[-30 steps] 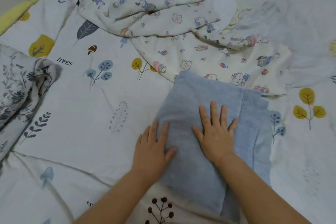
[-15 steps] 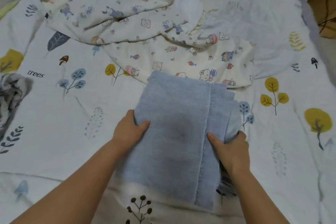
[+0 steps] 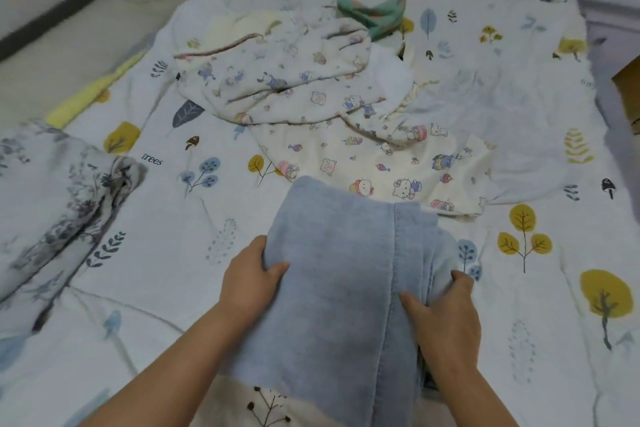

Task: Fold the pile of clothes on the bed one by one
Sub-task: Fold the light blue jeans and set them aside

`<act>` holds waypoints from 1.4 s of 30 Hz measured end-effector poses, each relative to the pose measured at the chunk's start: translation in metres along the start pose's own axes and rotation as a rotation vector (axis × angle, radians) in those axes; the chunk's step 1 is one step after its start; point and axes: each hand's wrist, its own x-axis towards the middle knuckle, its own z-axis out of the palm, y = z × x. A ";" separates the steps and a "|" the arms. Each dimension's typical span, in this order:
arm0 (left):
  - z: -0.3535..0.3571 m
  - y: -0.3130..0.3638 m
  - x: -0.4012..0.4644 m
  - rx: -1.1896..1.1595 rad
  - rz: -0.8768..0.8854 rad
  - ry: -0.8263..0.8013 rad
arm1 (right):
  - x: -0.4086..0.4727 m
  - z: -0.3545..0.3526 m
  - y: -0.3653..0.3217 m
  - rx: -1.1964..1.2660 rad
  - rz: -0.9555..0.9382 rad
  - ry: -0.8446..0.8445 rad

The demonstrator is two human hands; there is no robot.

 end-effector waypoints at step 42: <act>-0.363 -0.247 -0.016 -0.402 -0.596 0.766 | -0.174 0.297 -0.493 -0.395 -1.099 -0.547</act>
